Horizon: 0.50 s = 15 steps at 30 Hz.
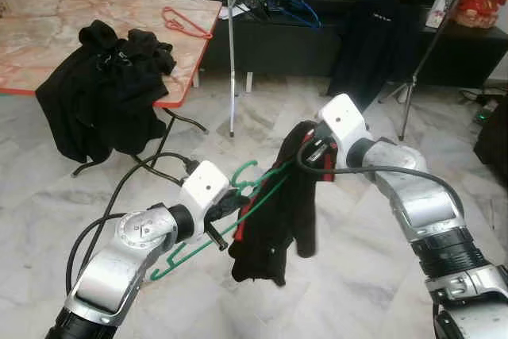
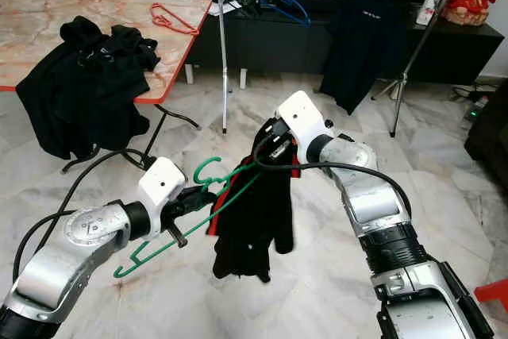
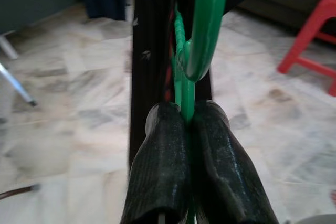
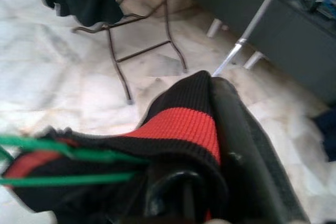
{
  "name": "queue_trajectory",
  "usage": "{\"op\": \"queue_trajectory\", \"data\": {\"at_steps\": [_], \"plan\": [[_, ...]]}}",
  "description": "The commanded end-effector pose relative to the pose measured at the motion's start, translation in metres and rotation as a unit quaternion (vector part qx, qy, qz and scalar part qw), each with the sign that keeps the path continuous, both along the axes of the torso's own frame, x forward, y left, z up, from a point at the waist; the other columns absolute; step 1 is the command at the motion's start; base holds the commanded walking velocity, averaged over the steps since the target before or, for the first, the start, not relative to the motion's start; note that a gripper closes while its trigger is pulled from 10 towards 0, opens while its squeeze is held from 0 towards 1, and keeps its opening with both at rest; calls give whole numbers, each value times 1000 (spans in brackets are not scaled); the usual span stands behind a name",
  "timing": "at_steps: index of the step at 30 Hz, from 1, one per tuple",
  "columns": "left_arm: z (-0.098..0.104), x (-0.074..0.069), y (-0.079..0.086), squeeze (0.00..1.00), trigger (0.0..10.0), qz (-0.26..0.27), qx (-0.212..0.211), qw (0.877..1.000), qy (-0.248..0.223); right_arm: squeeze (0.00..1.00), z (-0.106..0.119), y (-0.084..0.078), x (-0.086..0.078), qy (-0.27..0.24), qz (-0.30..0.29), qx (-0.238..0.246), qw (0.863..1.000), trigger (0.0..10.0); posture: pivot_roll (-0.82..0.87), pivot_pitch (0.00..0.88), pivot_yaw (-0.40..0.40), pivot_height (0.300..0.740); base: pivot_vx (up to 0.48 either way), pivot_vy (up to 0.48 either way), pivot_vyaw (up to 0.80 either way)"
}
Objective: Hang hanger
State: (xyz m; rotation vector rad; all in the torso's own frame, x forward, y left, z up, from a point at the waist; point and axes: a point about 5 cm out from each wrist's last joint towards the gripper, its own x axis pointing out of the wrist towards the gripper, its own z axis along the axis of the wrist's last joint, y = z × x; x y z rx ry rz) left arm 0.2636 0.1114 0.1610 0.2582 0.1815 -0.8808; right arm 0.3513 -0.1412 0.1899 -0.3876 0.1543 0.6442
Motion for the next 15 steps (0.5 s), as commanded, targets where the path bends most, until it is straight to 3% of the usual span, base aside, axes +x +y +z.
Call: {"op": "queue_trajectory", "data": {"at_steps": [1,2,3,4,9,13,15], "plan": [[7,-9,-8,0,10000,-46,-14,999,-1,0,4,14,-11,8,65,20,998,10000,24,16,-79,716,0,0,0],[7,-9,-8,0,10000,-46,-14,999,-1,0,4,14,-11,8,65,20,998,10000,24,16,-79,716,0,0,0],[7,-14,-9,0,10000,-65,-19,998,11,0,1,22,-21,10,120,8,993,10000,24,16,-79,716,0,0,0],[6,-16,-9,0,10000,-71,-21,997,15,0,0,23,-24,9,136,0,991,10000,23,17,-79,716,0,0,0],[5,-18,-7,0,10000,-78,-19,997,23,0,-4,19,-19,14,117,-10,993,10000,24,17,-80,716,0,0,0],[6,-19,-7,0,10000,-85,-24,996,28,0,-4,20,-21,17,139,-17,990,10000,24,16,-79,716,0,0,0],[6,-23,-7,0,10000,-101,-27,994,36,0,-3,21,-28,16,183,-35,982,10000,24,16,-79,716,0,0,0]]}}
